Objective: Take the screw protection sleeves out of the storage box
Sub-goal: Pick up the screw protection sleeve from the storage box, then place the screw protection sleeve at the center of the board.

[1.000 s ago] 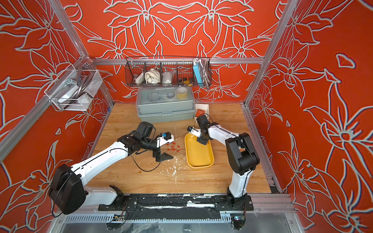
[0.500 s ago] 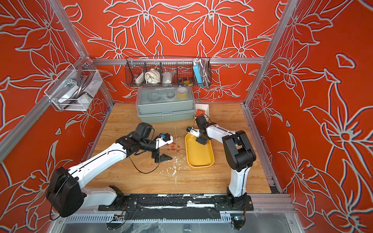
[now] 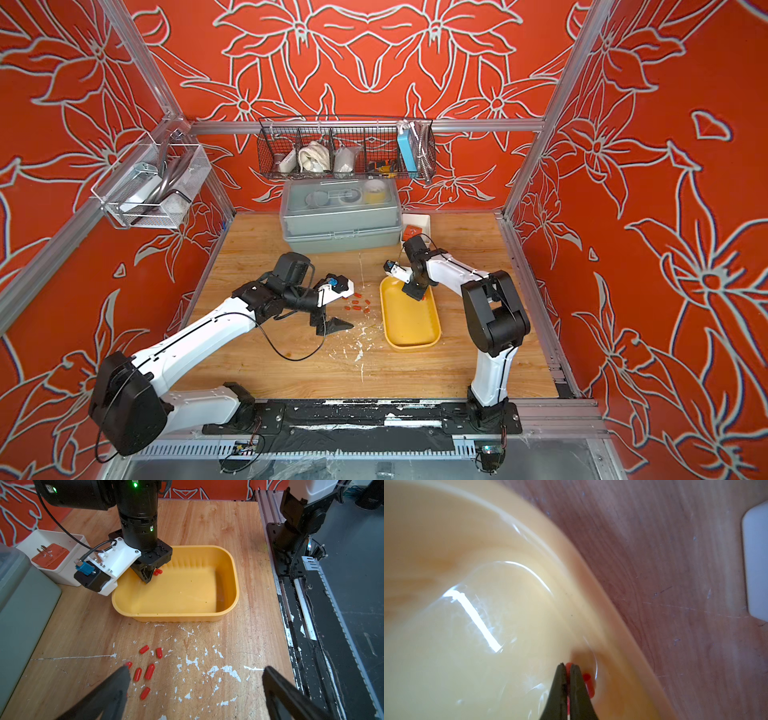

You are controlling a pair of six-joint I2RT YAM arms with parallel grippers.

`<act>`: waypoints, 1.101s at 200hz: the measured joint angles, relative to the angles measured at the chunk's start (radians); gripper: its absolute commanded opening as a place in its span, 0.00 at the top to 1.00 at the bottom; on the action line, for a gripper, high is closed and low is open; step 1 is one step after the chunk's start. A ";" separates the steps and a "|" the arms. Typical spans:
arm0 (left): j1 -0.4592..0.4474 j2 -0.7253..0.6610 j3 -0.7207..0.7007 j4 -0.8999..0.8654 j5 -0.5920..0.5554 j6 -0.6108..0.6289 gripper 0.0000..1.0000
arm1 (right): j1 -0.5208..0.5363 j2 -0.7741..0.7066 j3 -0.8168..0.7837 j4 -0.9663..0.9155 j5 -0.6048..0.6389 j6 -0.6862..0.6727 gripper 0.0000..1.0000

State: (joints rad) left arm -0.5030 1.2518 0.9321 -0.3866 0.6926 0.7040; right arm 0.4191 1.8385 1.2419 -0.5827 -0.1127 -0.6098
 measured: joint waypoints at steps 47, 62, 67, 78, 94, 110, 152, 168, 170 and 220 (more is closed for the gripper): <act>0.016 -0.020 -0.006 -0.008 0.000 0.011 0.02 | -0.002 -0.072 0.018 -0.058 -0.068 0.029 1.00; 0.026 -0.027 -0.010 -0.018 0.000 0.013 0.02 | -0.005 -0.096 0.018 -0.086 -0.098 0.033 1.00; 0.029 -0.029 -0.010 -0.023 0.000 0.014 0.02 | -0.005 -0.104 0.018 -0.097 -0.111 0.033 1.00; 0.037 -0.031 -0.010 -0.032 0.001 0.018 0.02 | -0.005 -0.121 0.021 -0.132 -0.151 0.032 1.00; 0.046 -0.032 -0.010 -0.052 0.003 0.030 0.02 | -0.006 -0.141 0.037 -0.211 -0.229 0.023 1.00; 0.055 -0.033 -0.010 -0.076 0.007 0.043 0.02 | -0.006 -0.158 0.056 -0.284 -0.315 0.013 1.00; 0.082 -0.042 -0.008 -0.114 0.021 0.063 0.02 | -0.003 -0.194 0.066 -0.404 -0.493 0.006 1.00; 0.093 -0.043 0.000 -0.135 0.027 0.069 0.02 | 0.003 -0.195 0.081 -0.424 -0.543 0.008 1.00; 0.095 -0.043 0.002 -0.138 0.028 0.070 0.02 | 0.003 -0.195 0.084 -0.426 -0.550 0.008 1.00; 0.132 -0.045 0.035 -0.186 0.047 0.080 0.02 | 0.029 -0.193 0.149 -0.472 -0.693 0.019 1.00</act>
State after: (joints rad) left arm -0.3706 1.2068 0.9672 -0.5728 0.7399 0.7845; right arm 0.4480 1.6451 1.3907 -1.0546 -0.8055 -0.5903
